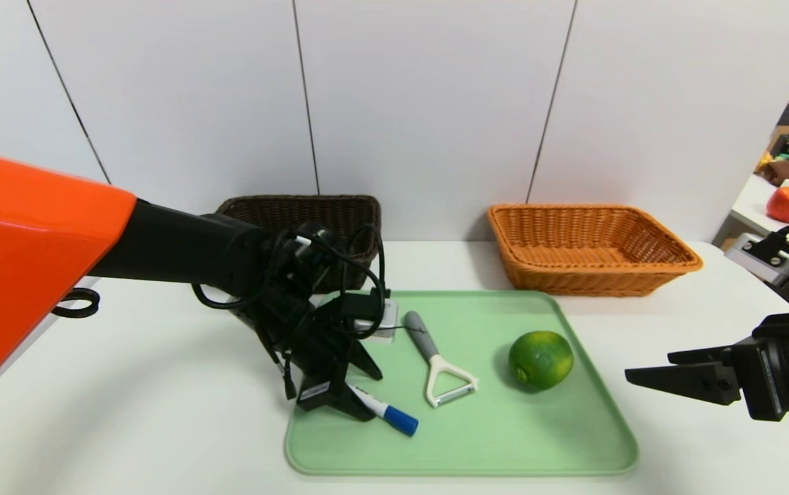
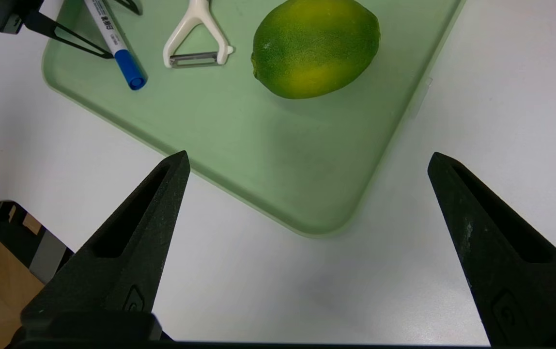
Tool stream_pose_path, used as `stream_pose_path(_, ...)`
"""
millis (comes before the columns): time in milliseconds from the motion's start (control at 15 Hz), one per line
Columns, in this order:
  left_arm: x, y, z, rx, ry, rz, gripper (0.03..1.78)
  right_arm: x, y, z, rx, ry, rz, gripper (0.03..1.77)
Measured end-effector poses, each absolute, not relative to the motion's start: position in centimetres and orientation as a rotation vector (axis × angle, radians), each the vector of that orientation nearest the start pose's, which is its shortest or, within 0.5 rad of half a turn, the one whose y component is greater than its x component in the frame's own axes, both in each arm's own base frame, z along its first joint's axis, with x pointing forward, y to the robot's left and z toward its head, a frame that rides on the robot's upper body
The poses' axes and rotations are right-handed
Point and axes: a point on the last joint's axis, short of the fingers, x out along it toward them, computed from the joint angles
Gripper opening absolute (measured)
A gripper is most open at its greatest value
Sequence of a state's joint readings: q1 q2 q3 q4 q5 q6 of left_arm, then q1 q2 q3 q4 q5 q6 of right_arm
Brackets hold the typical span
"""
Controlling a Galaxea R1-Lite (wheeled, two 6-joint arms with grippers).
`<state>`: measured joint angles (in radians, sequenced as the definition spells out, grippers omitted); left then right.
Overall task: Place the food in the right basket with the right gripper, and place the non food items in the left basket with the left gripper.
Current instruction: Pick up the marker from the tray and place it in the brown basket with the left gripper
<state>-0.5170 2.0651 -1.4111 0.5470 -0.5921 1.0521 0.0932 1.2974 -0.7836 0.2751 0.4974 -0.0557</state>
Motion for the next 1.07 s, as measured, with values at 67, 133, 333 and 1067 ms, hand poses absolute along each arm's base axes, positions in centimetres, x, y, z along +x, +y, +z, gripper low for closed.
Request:
stream_pose_path(67, 30.8, -19.0, 12.5, 0.773, 0.620, -1.522, 0.72, 17.7, 2.7, 19.8, 0.109, 0.767, 0.581, 1.70)
stream_pose_path(133, 30.7, -18.9, 12.5, 0.775, 0.618, -1.523, 0.27, 17.7, 2.7, 19.8, 0.109, 0.767, 0.581, 1.70)
stream_pose_path(333, 30.5, -18.8, 12.6, 0.776, 0.618, -1.523, 0.17, 17.6, 2.7, 19.8, 0.109, 0.766, 0.580, 1.70)
stream_pose_path(1067, 31.4, -15.0, 20.9, 0.757, 0.359, -1.315, 0.17, 17.6, 2.6, 19.8, 0.112, 0.762, 0.574, 1.70)
